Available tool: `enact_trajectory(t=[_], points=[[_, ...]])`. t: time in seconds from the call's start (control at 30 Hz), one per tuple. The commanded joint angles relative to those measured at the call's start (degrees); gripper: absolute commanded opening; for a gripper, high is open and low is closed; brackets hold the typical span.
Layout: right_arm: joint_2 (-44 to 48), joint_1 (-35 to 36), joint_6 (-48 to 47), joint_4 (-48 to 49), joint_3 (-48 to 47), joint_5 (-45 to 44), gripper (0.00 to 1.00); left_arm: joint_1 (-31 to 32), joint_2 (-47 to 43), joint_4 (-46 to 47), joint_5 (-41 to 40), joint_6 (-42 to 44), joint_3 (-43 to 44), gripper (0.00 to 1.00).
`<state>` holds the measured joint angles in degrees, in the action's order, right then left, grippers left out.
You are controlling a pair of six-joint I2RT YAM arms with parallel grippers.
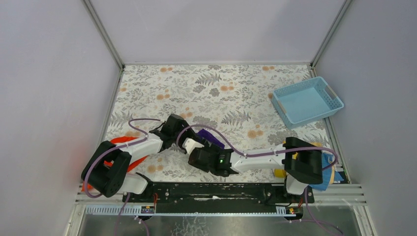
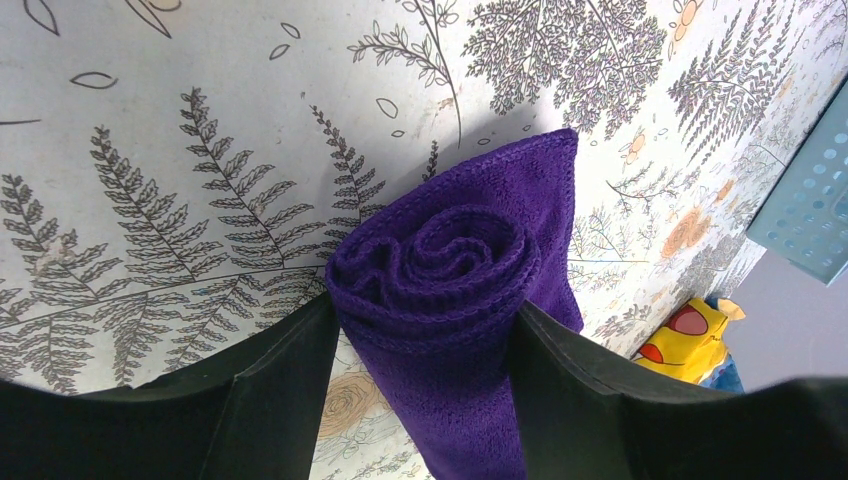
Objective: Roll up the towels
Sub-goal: Roll the towel at the center of the board.
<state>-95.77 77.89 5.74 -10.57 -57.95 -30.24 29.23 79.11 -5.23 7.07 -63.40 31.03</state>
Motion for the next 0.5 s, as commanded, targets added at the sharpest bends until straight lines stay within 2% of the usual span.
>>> enact_trajectory(t=[0.0, 0.3, 0.47], points=[[-3.7, 1.0, -0.3, -1.8, -2.1, -6.7, 0.75, 0.4, 2.5, -6.5, -4.4, 1.9, -2.2, 0.60], [-9.2, 1.0, 2.0, -4.2, -1.9, -4.9, 0.66, 0.4, 2.5, -6.6, -4.2, 1.5, -1.9, 0.60], [-6.6, -0.3, 0.9, -1.4, 0.5, -0.3, 0.45, 0.4, 1.6, -7.2, -3.9, 1.4, -1.2, 0.61]])
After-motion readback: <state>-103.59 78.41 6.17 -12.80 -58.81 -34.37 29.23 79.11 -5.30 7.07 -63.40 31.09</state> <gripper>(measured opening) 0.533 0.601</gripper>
